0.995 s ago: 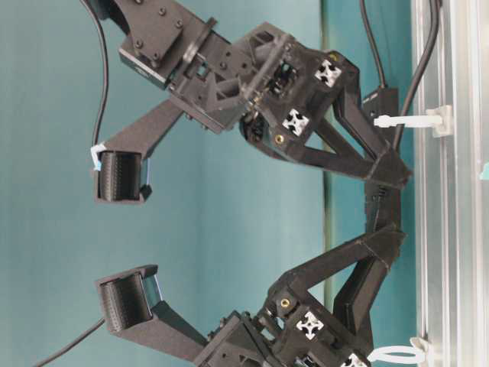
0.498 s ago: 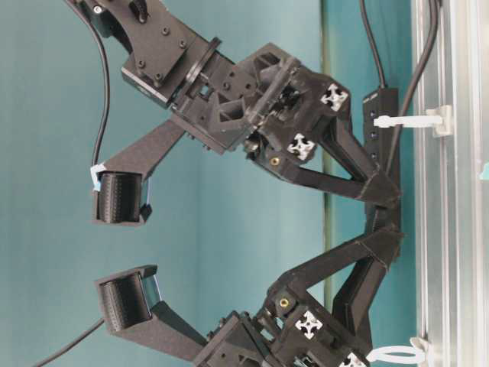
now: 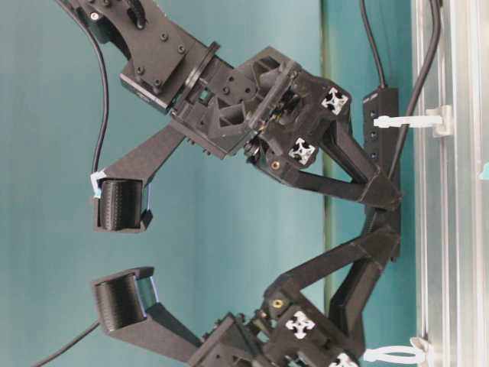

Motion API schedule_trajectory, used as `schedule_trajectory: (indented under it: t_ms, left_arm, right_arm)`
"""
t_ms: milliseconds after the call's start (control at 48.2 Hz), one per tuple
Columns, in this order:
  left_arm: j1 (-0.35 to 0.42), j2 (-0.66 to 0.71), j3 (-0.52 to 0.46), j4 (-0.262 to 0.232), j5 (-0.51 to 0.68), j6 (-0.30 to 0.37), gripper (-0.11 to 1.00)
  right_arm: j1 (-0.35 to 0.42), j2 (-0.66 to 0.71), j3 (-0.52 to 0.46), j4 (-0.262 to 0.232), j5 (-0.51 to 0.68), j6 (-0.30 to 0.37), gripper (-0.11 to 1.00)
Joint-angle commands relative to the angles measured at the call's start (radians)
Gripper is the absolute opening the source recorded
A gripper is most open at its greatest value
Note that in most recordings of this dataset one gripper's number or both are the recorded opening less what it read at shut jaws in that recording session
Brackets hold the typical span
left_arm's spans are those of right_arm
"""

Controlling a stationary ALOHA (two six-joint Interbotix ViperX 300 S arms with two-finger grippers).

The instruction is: Pass the USB cable through three rings with both arms.

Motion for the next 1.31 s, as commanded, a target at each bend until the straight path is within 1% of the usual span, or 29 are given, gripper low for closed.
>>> schedule_trajectory:
  t_ms: [0, 104, 124, 145, 187, 311, 352, 373, 394, 518, 560, 663, 871, 1016, 1140, 1285]
  left_arm:
    - [0.011, -0.04, -0.008, 0.002, 0.005, -0.005, 0.21]
    - [0.012, -0.064, 0.002, 0.002, 0.015, -0.005, 0.22]
    - [0.012, -0.071, 0.008, 0.002, 0.018, -0.005, 0.24]
    - [0.012, -0.075, 0.011, 0.002, 0.02, -0.005, 0.28]
    - [0.012, -0.086, 0.018, 0.002, 0.021, -0.008, 0.4]
    - [0.0, -0.127, 0.04, 0.002, 0.031, -0.009, 0.79]
    - [-0.005, -0.146, 0.048, 0.002, 0.04, -0.014, 0.89]
    - [-0.008, -0.155, 0.051, 0.002, 0.044, -0.015, 0.91]
    - [-0.009, -0.164, 0.055, 0.002, 0.052, -0.017, 0.91]
    - [-0.02, -0.242, 0.086, 0.002, 0.121, -0.032, 0.81]
    - [-0.02, -0.273, 0.095, 0.002, 0.15, -0.038, 0.8]
    - [-0.021, -0.36, 0.121, 0.003, 0.225, -0.055, 0.8]
    - [-0.023, -0.511, 0.166, 0.002, 0.339, -0.064, 0.79]
    - [-0.023, -0.597, 0.213, 0.002, 0.365, -0.064, 0.79]
    - [-0.023, -0.652, 0.236, 0.002, 0.367, -0.066, 0.78]
    - [-0.018, -0.692, 0.252, 0.002, 0.37, -0.066, 0.78]
  right_arm:
    - [0.003, -0.006, -0.014, -0.002, 0.005, -0.006, -0.06]
    - [0.003, -0.005, -0.018, -0.002, 0.015, -0.006, -0.06]
    - [0.003, -0.005, -0.02, -0.002, 0.018, -0.006, -0.06]
    - [0.003, -0.005, -0.021, -0.002, 0.018, -0.006, -0.06]
    - [0.003, -0.003, -0.025, -0.002, 0.025, -0.006, -0.06]
    - [0.003, -0.002, -0.031, -0.002, 0.035, -0.006, -0.06]
    - [0.003, -0.002, -0.032, -0.002, 0.037, -0.006, -0.06]
    - [0.003, 0.0, -0.034, -0.002, 0.038, -0.005, -0.06]
    - [0.003, 0.0, -0.034, -0.002, 0.041, -0.006, -0.06]
    - [0.003, 0.012, -0.061, -0.002, 0.078, -0.006, -0.06]
    - [0.003, 0.018, -0.077, -0.002, 0.094, -0.006, -0.06]
    - [0.002, 0.04, -0.127, -0.002, 0.137, -0.006, -0.06]
    - [-0.012, 0.1, -0.264, -0.002, 0.285, -0.006, -0.06]
    - [-0.026, 0.144, -0.351, -0.002, 0.382, -0.008, -0.06]
    - [-0.038, 0.172, -0.407, -0.005, 0.426, -0.015, -0.06]
    - [-0.049, 0.207, -0.456, -0.005, 0.474, -0.069, -0.06]
